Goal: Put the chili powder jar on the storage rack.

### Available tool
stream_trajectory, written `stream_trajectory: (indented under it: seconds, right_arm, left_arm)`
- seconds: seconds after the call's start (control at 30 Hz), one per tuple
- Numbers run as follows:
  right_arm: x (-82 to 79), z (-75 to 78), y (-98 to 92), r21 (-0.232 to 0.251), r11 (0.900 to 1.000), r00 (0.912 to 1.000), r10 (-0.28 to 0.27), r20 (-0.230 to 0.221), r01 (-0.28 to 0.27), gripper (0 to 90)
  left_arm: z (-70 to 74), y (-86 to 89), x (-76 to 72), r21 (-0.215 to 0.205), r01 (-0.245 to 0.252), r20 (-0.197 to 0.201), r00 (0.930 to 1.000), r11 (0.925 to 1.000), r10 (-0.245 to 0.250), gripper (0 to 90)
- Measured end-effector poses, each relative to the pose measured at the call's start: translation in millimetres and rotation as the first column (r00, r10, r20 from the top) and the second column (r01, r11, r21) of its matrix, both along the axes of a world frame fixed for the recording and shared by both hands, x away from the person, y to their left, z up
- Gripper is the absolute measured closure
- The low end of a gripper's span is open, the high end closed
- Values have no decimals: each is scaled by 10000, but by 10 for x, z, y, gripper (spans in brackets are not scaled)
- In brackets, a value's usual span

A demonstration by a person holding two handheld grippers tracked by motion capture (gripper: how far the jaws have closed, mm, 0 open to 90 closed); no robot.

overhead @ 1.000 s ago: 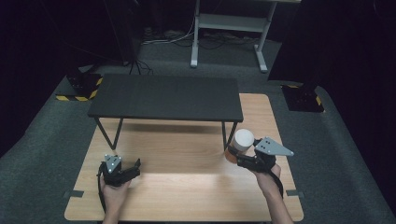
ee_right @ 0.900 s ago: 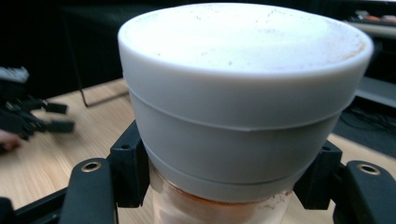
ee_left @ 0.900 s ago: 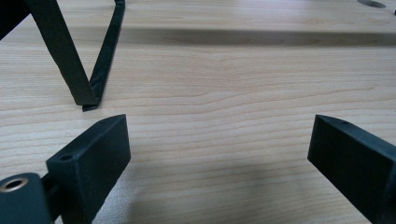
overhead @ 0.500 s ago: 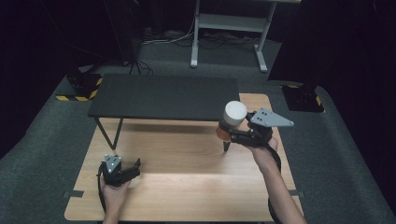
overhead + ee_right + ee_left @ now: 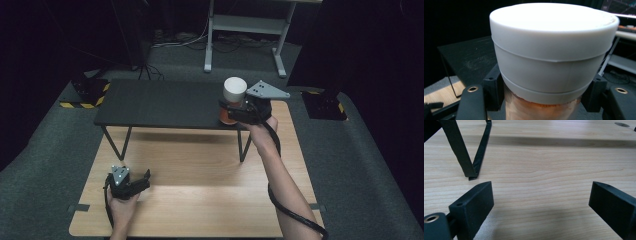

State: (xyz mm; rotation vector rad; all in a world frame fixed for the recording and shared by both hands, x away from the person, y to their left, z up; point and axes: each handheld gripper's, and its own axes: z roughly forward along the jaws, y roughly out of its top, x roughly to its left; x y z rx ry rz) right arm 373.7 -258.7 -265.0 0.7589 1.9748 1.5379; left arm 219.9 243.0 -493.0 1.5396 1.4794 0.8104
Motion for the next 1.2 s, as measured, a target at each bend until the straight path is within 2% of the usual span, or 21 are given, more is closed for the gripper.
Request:
stream_trajectory:
  seconds: [0.07, 0.17, 0.37, 0.53, 0.77, 0.8, 0.83, 0.87, 0.9, 0.93, 1.0, 1.1, 1.2]
  right_arm:
    - [52, 16, 130, -554, 9983, 9998, -184, -5, 184, 336]
    - [94, -3, 159, -538, 9984, 9997, -166, -156, 158, 335]
    - [142, -30, 183, -374, 9991, 9993, -210, -322, 198, 335]
    - [195, -55, 131, 35, 9997, 9976, -229, -651, 231, 333]
    - [204, -43, 123, 113, 9997, 9964, -218, -813, 228, 327]
    - [221, -43, 103, 323, 9993, 9951, -132, -985, 165, 283]
    - [221, -43, 103, 323, 9993, 9951, -132, -985, 165, 283]
    - [238, -53, 74, 624, 9980, 9933, 7, -1157, 66, 202]
    - [238, -53, 74, 624, 9980, 9933, 7, -1157, 66, 202]
    - [180, -42, 90, 398, 9989, 9951, -192, -966, 231, 156]
    - [124, -43, 72, 301, 9989, 9955, -333, -887, 361, 127]
    - [64, -69, 25, 335, 9981, 9953, -491, -832, 520, 111]
    - [-64, -157, -120, 323, 9975, 9954, -611, -733, 636, 101]
  left_arm:
    - [-1, 1, -1, -8, 3, 8, 10000, 10000, -3, 61]
    - [-1, 3, -2, -16, 3, 15, 10000, 10000, -3, 61]
    - [-2, 0, 0, 0, 18, 14, 10000, 10000, -18, 61]
    - [0, -8, 5, 31, 11, -14, 10000, 10000, -11, 61]
    - [1, -11, 8, 65, 14, -35, 10000, 10000, -14, 61]
    - [1, -11, 8, 62, 10, -37, 10000, 10000, -9, 61]
    - [0, -9, 7, 42, 7, -26, 10000, 10000, -6, 61]
    - [-3, -1, 3, -7, 12, 1, 10000, 10000, -12, 61]
    - [-3, -1, 3, -7, 12, 1, 10000, 10000, -12, 61]
    - [-2, 1, 2, -15, 15, -6, 10000, 10000, -15, 61]
    - [-2, 1, 2, -13, 33, -5, 10000, 10000, -33, 61]
    - [-3, 6, 2, -38, 55, 3, 10000, 10000, -55, 61]
    - [-2, 8, 3, -24, 86, -3, 10000, 10000, -86, 61]
